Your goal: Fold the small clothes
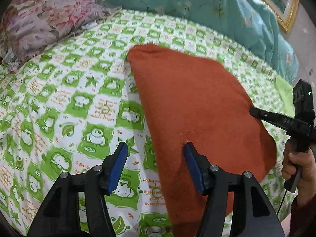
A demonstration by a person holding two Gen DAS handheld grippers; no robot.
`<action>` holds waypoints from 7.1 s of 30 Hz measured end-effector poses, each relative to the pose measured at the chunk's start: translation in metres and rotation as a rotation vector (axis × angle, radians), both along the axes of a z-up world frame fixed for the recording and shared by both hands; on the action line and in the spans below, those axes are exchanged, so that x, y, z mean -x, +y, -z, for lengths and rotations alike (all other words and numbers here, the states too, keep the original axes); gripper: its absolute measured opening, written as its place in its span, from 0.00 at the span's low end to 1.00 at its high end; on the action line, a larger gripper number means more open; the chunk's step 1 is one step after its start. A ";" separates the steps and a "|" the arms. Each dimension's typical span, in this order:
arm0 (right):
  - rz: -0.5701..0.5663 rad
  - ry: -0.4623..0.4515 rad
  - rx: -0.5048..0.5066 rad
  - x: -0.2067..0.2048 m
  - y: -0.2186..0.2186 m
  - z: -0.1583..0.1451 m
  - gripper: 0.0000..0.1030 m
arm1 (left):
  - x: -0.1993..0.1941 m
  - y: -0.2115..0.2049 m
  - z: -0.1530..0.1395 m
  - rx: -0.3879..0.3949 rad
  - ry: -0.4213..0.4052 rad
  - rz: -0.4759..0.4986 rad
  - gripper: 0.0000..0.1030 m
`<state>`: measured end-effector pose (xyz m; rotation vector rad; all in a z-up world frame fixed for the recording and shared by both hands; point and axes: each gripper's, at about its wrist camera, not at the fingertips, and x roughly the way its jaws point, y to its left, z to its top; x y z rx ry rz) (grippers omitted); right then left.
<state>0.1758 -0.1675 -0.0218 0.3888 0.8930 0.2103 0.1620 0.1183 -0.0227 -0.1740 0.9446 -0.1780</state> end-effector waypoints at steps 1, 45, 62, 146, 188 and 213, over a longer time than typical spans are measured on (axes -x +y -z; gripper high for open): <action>0.000 0.014 0.019 -0.002 0.002 0.007 0.07 | -0.001 0.001 0.004 0.002 0.004 -0.002 0.59; 0.000 -0.091 0.020 0.159 0.045 -0.020 0.44 | 0.118 -0.024 -0.010 -0.114 -0.060 0.051 0.66; 0.005 -0.095 0.113 0.213 0.082 -0.016 0.77 | 0.172 -0.016 -0.012 -0.149 -0.104 0.037 0.79; -0.032 -0.079 0.164 0.091 0.079 -0.013 0.97 | 0.070 -0.037 -0.029 -0.212 -0.144 -0.005 0.97; -0.035 -0.084 0.161 0.093 0.082 -0.016 0.97 | 0.074 -0.040 -0.034 -0.224 -0.153 -0.003 0.97; -0.034 -0.087 0.156 0.094 0.082 -0.020 0.97 | 0.074 -0.041 -0.035 -0.230 -0.159 0.005 0.97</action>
